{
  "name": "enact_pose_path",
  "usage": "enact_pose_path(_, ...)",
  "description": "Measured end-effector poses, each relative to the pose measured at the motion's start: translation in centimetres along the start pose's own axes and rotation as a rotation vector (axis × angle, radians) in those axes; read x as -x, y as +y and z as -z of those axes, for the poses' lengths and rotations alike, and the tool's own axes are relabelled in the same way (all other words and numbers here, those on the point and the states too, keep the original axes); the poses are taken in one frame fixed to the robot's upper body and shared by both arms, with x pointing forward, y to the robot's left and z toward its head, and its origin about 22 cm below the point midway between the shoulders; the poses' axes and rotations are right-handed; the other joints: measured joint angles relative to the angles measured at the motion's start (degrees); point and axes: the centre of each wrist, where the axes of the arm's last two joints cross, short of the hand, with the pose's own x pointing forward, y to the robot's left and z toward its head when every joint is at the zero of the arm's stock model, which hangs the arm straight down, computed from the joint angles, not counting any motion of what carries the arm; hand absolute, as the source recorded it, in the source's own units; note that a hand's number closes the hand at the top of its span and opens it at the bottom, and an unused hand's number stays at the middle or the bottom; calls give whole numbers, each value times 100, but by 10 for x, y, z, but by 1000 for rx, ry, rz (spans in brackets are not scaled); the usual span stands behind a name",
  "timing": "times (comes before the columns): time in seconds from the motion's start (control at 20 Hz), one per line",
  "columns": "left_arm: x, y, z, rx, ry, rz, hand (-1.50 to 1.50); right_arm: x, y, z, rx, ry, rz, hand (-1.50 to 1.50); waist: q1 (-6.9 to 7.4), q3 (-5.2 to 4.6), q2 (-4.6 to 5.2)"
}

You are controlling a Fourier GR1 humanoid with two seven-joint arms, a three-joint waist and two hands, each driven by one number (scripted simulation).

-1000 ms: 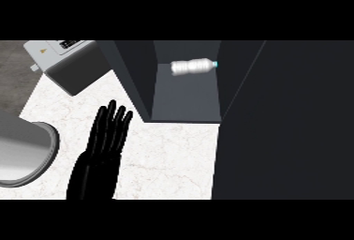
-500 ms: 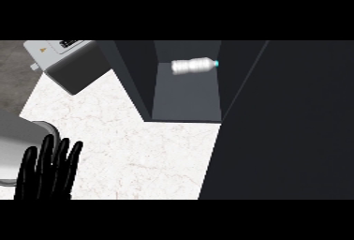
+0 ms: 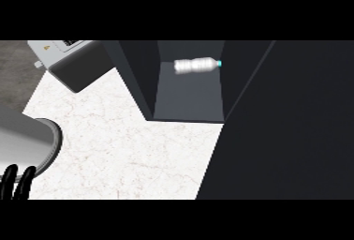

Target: Pick up the bottled water, place it into the cabinet and close the cabinet

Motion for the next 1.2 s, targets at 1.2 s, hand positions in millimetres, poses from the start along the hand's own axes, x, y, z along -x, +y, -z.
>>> enact_pose_path(1.2,-53,75,-38,2,-11,-17,-150,-35,6,151,-23,-79,272,150,80,-21,-8)
